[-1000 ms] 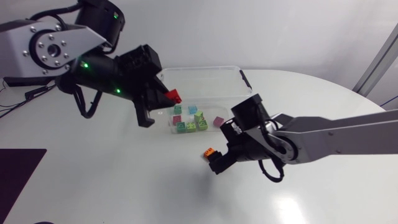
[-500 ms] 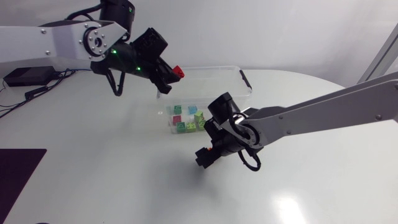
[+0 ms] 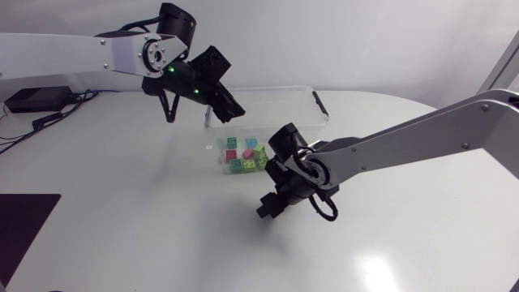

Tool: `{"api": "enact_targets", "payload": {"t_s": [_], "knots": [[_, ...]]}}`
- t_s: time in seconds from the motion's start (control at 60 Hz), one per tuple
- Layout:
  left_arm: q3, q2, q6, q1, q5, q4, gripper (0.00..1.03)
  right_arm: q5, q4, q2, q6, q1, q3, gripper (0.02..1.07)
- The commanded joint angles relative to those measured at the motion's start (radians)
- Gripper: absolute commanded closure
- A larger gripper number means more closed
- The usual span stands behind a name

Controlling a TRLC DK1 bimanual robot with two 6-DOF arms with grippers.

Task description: Place the duplo bricks in the container

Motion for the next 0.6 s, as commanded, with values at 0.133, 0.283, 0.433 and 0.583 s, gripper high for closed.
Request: {"api": "enact_targets", "payload": {"t_s": [0.133,0.283,0.433,0.583], "knots": [[0.006,-0.065,-0.042,0.026,-0.003,-0.025,0.04,-0.007,-0.001,-0.026,-0.013,-0.008,-0.012,0.81],[-0.065,-0.178,-0.072,0.068,-0.006,-0.025,0.04,-0.004,-0.041,-0.178,-0.01,-0.008,-0.065,0.81],[-0.174,-0.313,-0.075,0.106,-0.027,-0.022,0.04,0.004,-0.107,-0.363,-0.006,-0.026,-0.077,0.81],[-0.294,-0.427,-0.065,0.123,-0.082,-0.005,0.04,0.037,-0.145,-0.486,0.0,-0.048,-0.025,0.81]]}}
